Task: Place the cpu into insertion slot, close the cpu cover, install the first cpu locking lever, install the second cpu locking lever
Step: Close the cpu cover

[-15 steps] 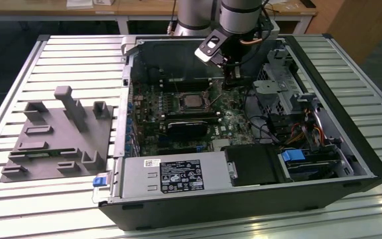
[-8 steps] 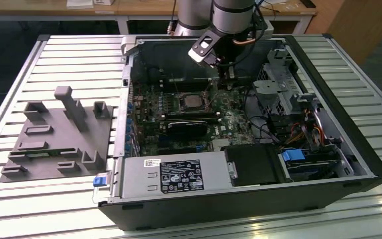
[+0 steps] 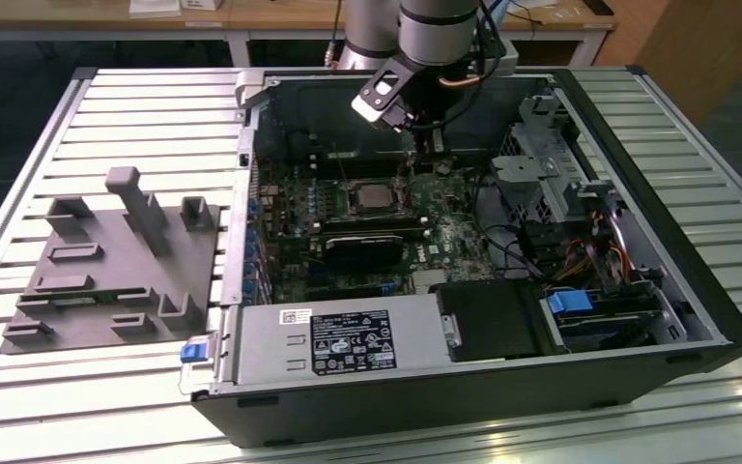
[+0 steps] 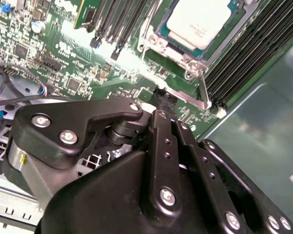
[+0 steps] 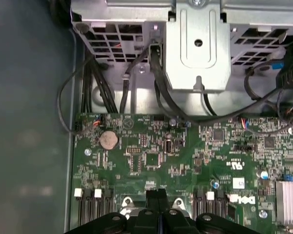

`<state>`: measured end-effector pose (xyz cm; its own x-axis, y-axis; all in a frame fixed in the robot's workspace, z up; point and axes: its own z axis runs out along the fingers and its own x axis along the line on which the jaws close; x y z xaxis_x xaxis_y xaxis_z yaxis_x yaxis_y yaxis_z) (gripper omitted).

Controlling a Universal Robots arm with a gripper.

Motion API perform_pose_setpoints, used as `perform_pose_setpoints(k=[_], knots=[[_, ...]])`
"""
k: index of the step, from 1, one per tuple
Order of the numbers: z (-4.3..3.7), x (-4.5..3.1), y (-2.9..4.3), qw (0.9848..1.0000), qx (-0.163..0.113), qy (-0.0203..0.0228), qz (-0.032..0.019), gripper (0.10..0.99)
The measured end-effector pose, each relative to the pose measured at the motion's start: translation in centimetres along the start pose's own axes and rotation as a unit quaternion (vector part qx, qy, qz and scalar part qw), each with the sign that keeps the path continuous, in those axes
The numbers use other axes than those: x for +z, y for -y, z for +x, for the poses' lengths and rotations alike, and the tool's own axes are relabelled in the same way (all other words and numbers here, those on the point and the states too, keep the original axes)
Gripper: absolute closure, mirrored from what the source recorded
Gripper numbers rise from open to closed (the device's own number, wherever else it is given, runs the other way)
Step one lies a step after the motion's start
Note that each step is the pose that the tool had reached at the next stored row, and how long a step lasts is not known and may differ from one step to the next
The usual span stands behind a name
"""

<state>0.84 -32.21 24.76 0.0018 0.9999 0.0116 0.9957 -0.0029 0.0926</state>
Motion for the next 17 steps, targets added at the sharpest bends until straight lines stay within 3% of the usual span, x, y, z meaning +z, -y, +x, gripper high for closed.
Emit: perform_pose_setpoints(k=[9, 17], knots=[[0.0, -0.12, 1.43, 1.0, 0.0, 0.0, -0.0033, 0.984], [0.0, -0.14, 1.87, 1.0, 0.0, 0.0, -0.0034, 0.984]])
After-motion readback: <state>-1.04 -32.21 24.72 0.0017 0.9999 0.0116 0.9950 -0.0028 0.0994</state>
